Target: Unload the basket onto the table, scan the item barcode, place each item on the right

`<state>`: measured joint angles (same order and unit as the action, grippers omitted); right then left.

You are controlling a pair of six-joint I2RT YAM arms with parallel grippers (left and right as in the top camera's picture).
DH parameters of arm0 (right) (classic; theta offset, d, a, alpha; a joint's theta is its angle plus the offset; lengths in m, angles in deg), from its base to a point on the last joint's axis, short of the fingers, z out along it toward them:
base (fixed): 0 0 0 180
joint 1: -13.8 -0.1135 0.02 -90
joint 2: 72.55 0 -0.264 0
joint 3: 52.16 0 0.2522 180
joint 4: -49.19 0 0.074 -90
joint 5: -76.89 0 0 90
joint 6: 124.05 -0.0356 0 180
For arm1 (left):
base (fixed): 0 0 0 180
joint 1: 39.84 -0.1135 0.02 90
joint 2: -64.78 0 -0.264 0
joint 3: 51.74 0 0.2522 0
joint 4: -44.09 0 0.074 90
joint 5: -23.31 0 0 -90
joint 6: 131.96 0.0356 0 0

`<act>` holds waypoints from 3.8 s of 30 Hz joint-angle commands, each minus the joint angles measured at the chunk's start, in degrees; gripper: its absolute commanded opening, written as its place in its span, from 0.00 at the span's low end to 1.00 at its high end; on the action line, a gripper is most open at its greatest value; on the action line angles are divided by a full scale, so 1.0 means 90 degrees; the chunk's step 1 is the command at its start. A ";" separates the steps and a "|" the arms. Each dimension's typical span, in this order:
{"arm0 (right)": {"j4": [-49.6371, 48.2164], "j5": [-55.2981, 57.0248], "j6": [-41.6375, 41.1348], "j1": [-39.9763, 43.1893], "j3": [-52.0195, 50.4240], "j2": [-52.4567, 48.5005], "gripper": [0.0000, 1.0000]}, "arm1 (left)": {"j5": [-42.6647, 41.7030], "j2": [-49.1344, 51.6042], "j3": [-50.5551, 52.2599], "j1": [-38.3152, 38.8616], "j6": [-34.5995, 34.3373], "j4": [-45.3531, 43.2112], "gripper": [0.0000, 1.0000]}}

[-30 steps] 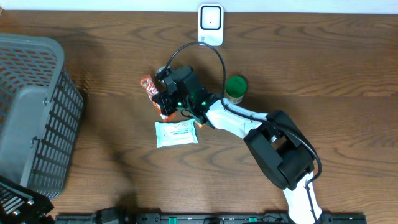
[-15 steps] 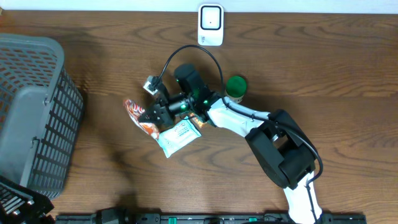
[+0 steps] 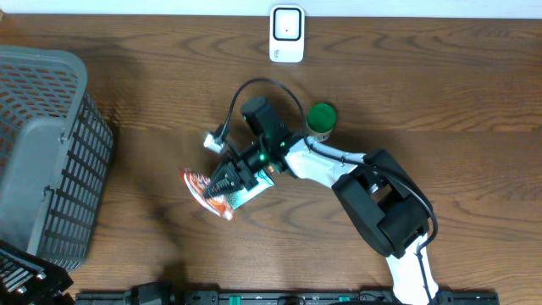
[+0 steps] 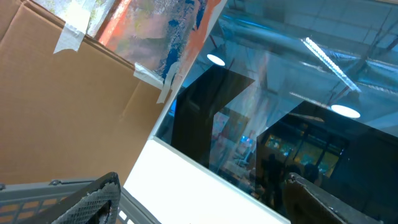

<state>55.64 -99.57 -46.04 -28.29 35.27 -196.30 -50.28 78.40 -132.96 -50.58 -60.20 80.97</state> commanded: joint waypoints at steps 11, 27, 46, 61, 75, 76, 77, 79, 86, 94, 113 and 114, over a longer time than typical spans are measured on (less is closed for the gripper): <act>0.0126 0.0304 -0.0743 0.0889 -0.1736 -0.0015 0.02 | -0.0039 -0.0058 0.0015 0.0024 -0.0061 -0.0034 0.84; 0.0097 0.2572 -0.1421 0.1411 -0.2055 -0.0007 0.99 | -0.0041 -0.0058 0.0015 0.0024 -0.0063 -0.0029 0.84; 0.4439 0.8296 -0.0661 0.0396 -0.2057 0.3980 0.99 | -0.0039 -0.0058 0.0015 0.0024 -0.0063 -0.0034 0.84; 0.5384 1.1754 -0.1525 -0.3322 -0.2067 0.3427 0.99 | -0.0039 -0.0058 0.0015 0.0024 -0.0061 -0.0049 0.84; 0.4745 1.2140 -0.1229 -0.4116 -0.2067 0.3031 0.99 | -0.0039 -0.0058 0.0015 0.0024 -0.0061 -0.0053 0.84; 0.4687 1.2114 -0.1226 -0.4116 -0.2067 0.2922 0.99 | -0.0039 -0.0058 0.0015 0.0024 -0.0061 -0.0053 0.84; 0.4646 1.2089 -0.1207 -0.4116 -0.2067 0.2822 0.99 | -0.0039 -0.0058 0.0015 0.0024 -0.0061 -0.0053 0.84; 0.4617 1.2046 -0.1183 -0.4124 -0.2064 0.2586 0.98 | -0.0039 -0.0058 0.0015 0.0024 -0.0061 -0.0053 0.84; 0.4772 1.2026 -0.1190 -0.4119 -0.1872 0.2176 0.49 | -0.0039 -0.0058 0.0015 0.0024 -0.0061 -0.0053 0.84; 0.5027 1.1757 -0.1183 -0.4031 -0.1576 0.2319 0.01 | -0.0036 -0.0058 0.0015 0.0024 -0.0058 -0.0053 0.84; 0.5161 0.2246 -0.0087 0.0333 -0.1052 0.2756 0.01 | -0.0036 -0.0058 0.0015 0.0024 -0.0058 -0.0051 0.84; 0.5141 0.1933 -0.0087 0.0522 -0.1110 0.2584 0.01 | -0.0036 -0.0058 0.0015 0.0024 -0.0058 -0.0051 0.84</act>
<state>102.11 -64.18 -48.44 -27.67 27.73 -168.95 -50.26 78.40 -132.92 -50.58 -60.20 80.75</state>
